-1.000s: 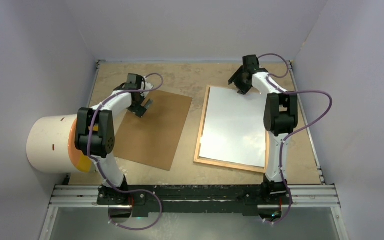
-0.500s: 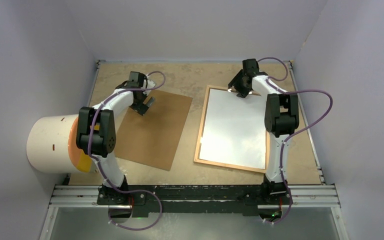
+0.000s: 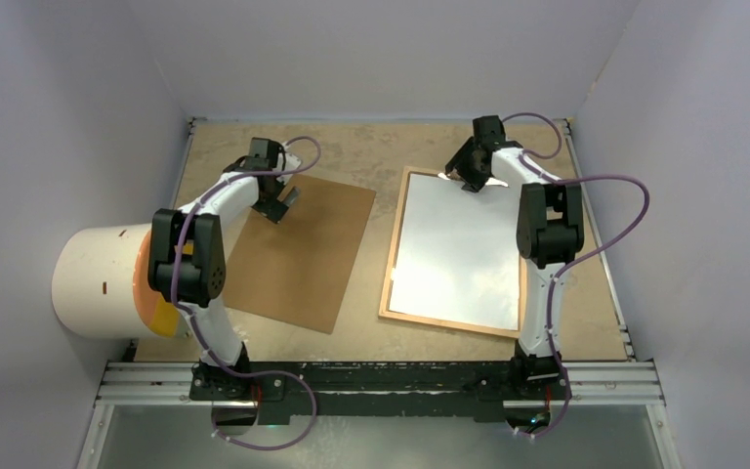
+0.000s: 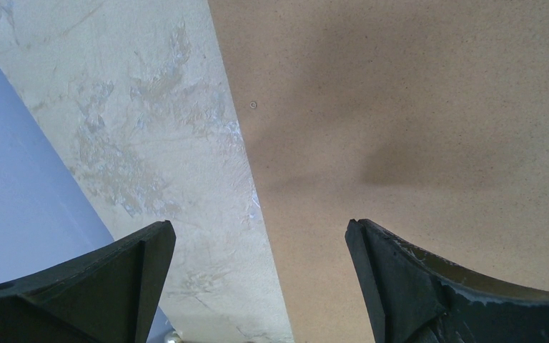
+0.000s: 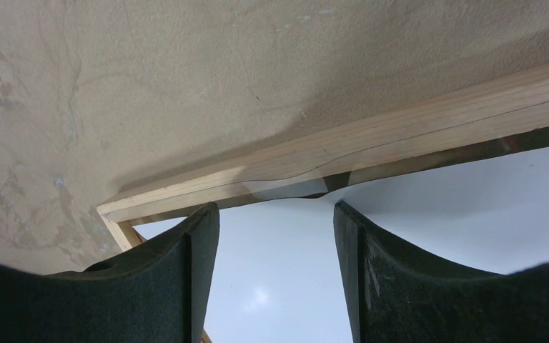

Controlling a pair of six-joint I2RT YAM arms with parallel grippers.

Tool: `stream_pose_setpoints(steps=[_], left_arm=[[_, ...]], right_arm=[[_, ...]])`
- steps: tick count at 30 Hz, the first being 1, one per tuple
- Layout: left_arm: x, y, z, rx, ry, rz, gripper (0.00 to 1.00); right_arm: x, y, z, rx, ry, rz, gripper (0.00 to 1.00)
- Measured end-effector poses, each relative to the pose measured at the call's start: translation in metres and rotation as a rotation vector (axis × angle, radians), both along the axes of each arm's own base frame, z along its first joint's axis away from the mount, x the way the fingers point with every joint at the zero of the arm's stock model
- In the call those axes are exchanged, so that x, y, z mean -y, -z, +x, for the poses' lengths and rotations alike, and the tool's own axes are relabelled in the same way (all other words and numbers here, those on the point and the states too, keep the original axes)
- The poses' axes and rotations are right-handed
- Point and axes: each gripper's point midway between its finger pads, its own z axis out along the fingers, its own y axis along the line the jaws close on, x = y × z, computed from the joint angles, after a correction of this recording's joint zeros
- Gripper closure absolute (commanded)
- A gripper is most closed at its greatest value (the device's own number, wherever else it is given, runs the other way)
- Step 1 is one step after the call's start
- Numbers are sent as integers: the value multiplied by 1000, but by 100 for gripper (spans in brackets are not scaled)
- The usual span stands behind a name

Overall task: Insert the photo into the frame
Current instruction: Adjust the photo in the photo frame.

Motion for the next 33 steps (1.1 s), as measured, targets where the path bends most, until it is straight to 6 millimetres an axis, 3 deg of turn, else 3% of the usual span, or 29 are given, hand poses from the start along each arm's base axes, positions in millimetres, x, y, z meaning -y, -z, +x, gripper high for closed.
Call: stream_pose_setpoints(steps=[18, 26, 33], left_arm=[[-5, -1, 0, -4, 0, 12, 0], [-20, -18, 11, 34, -39, 16, 0], [-20, -17, 8, 19, -38, 12, 0]], right_arm=[[2, 5, -2, -8, 11, -30, 35], [-8, -18, -3, 23, -11, -11, 31], [-13, -37, 7, 44, -18, -8, 30]])
